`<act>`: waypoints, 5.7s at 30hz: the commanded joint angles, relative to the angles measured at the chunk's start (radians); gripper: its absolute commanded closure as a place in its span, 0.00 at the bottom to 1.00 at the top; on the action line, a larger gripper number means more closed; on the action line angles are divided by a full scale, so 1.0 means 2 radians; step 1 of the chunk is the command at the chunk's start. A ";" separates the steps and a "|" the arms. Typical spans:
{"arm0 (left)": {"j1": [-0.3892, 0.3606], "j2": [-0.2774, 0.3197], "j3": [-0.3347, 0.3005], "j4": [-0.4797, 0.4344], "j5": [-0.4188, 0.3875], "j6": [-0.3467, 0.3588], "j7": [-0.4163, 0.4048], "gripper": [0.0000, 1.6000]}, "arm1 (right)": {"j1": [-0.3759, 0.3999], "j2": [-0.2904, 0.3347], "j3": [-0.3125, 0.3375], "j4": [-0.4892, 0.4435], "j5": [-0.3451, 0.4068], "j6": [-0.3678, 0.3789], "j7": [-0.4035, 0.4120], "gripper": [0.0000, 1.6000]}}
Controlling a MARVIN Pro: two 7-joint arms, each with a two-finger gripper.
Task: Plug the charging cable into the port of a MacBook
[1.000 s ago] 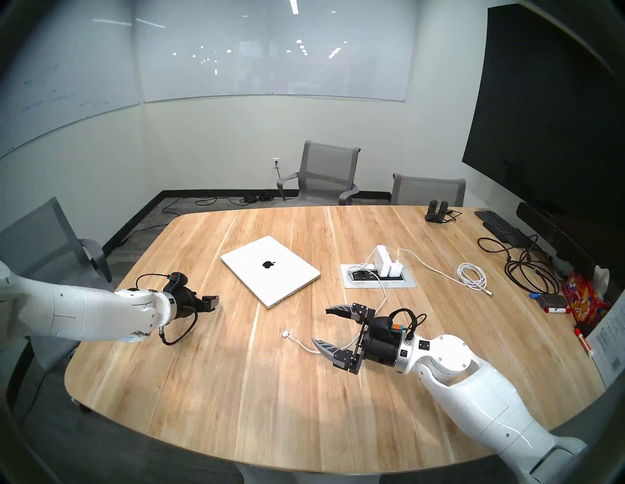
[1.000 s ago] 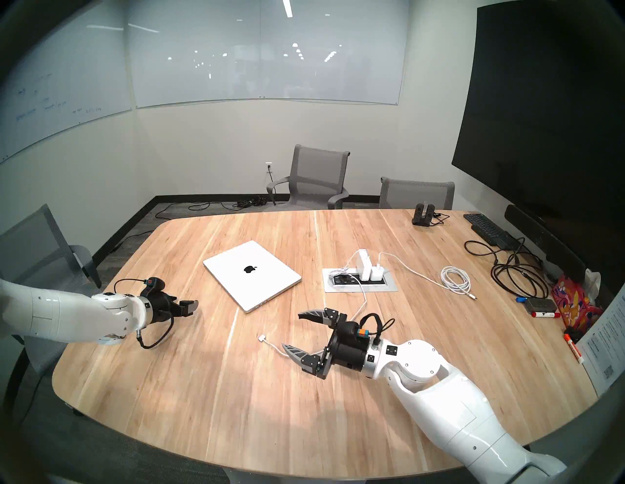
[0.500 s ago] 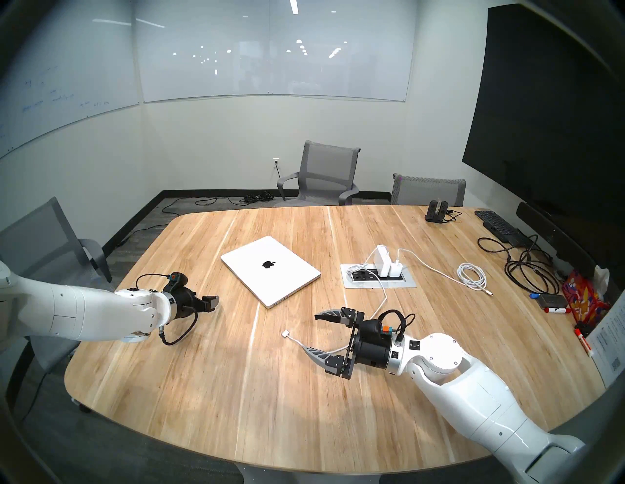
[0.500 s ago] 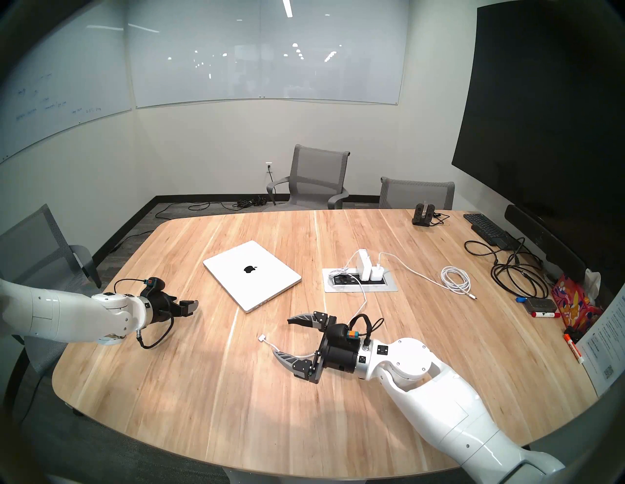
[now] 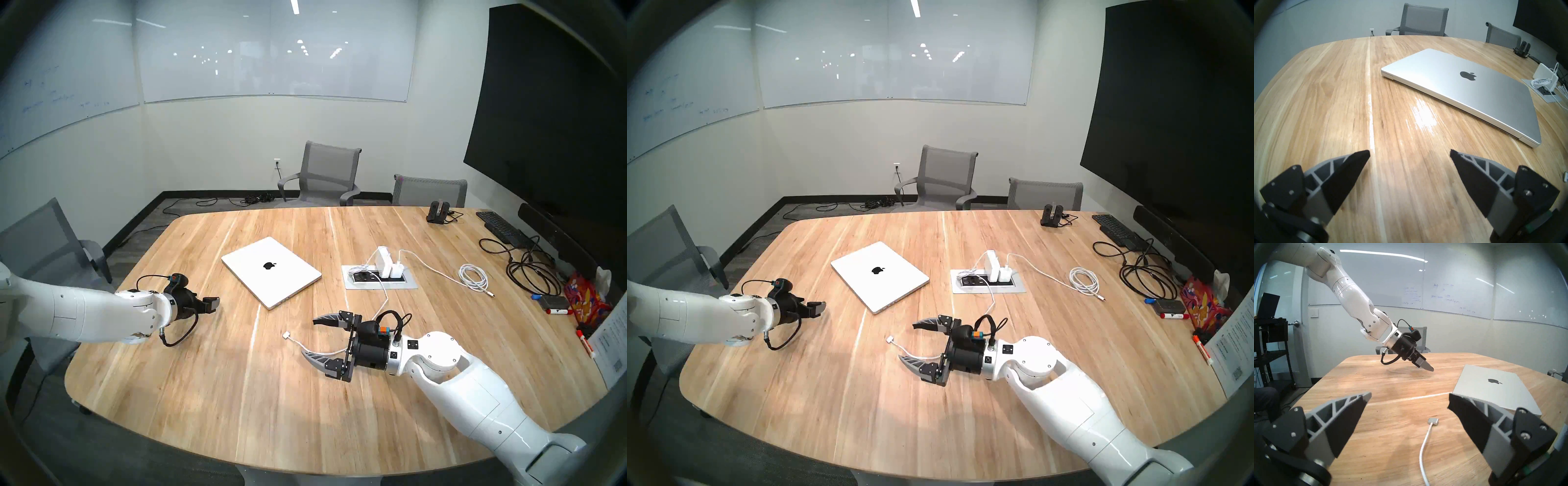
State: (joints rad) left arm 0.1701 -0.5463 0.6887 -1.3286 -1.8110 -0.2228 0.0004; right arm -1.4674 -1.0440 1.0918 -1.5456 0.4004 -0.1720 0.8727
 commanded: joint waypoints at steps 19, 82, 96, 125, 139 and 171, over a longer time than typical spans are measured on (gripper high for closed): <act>-0.007 -0.001 -0.005 0.000 0.000 -0.002 0.000 0.00 | 0.085 -0.019 -0.020 0.021 -0.025 0.070 0.040 0.00; -0.007 0.000 -0.005 0.000 0.000 -0.002 0.000 0.00 | 0.080 -0.031 -0.035 -0.089 -0.103 0.168 0.019 0.00; -0.007 0.000 -0.005 0.000 0.000 -0.002 0.000 0.00 | 0.096 -0.023 -0.033 -0.040 -0.107 0.157 0.033 0.00; -0.007 0.000 -0.005 0.000 0.000 -0.002 0.000 0.00 | 0.142 -0.030 -0.043 0.020 -0.116 0.155 0.089 0.00; -0.007 -0.001 -0.005 0.000 0.000 -0.002 0.000 0.00 | 0.182 -0.066 -0.065 0.088 -0.136 0.150 0.093 0.00; -0.007 0.000 -0.005 0.000 0.000 -0.002 0.000 0.00 | 0.211 -0.090 -0.082 0.139 -0.159 0.154 0.113 0.00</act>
State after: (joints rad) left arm 0.1701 -0.5464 0.6890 -1.3286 -1.8112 -0.2228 0.0003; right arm -1.0758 -1.2039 0.9270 -1.2688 0.0813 0.1426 1.0942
